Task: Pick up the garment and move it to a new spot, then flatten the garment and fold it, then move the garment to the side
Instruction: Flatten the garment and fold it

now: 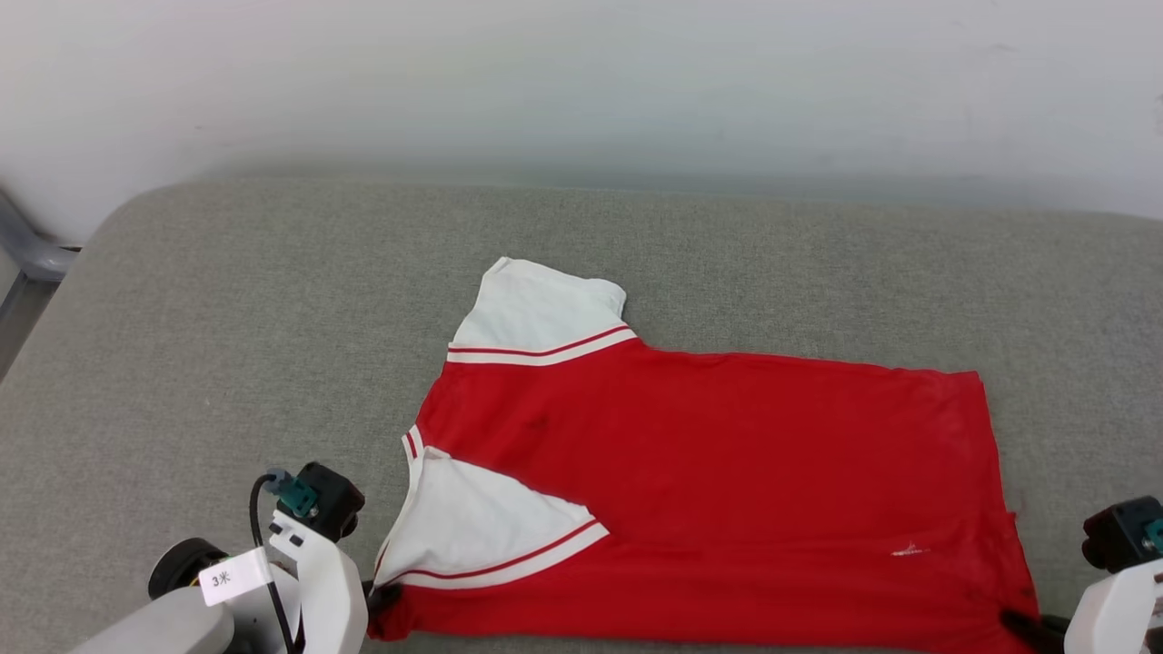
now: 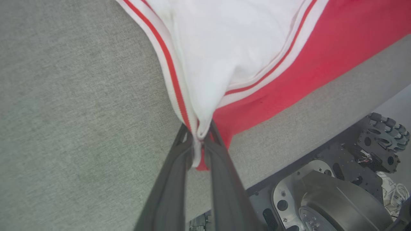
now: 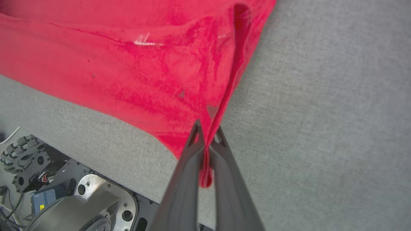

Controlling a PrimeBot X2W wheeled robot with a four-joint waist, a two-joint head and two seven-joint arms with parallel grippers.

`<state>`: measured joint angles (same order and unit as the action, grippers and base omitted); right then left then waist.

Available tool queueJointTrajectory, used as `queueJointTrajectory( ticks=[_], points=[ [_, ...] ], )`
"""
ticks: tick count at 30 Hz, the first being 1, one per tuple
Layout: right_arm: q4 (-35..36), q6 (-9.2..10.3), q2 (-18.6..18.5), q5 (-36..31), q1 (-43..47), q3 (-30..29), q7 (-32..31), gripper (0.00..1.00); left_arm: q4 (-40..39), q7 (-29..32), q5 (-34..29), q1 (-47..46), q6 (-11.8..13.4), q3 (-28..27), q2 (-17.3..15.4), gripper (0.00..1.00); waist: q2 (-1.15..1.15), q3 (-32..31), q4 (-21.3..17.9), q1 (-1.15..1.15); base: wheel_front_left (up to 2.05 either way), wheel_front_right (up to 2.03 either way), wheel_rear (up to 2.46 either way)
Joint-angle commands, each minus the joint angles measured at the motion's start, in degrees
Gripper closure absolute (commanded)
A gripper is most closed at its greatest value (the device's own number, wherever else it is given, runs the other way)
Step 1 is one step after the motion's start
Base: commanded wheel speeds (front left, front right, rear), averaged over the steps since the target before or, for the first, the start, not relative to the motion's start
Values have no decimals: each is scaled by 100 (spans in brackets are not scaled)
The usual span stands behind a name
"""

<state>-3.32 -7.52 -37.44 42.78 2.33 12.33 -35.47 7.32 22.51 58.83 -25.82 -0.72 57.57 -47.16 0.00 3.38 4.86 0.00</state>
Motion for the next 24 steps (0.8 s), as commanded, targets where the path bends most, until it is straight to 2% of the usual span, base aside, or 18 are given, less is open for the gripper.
queueJointTrajectory(
  ticks=[1,8,14,15,16,17,20,24],
  points=[
    [14,7,59,-58,110,-69,-69,100,8,-23,32,98,42,15,-22,100,0,36,-5,0,0,0,0],
    [-233,6,354,-95,140,-143,-262,100,239,-107,124,217,62,39,185,100,0,225,-14,0,0,0,0],
    [-647,7,515,-229,61,16,-134,100,616,-248,71,196,2,70,352,100,0,240,6,0,0,0,0],
    [-688,7,553,-210,68,28,-66,91,665,-311,17,185,-2,72,364,75,0,215,11,0,0,0,0],
    [-701,6,560,-226,64,32,22,20,696,-426,-47,157,17,45,365,0,0,187,21,0,0,0,0],
    [-698,7,557,-264,53,28,114,0,719,-500,-76,155,48,30,363,0,0,147,28,0,0,0,0],
    [-612,6,564,-312,32,-38,390,0,717,-653,-175,149,36,26,338,0,0,21,40,0,0,0,0],
    [-318,6,652,-383,0,-268,832,0,605,-905,-364,29,141,-71,192,0,0,-123,67,0,0,0,0]
  ],
)
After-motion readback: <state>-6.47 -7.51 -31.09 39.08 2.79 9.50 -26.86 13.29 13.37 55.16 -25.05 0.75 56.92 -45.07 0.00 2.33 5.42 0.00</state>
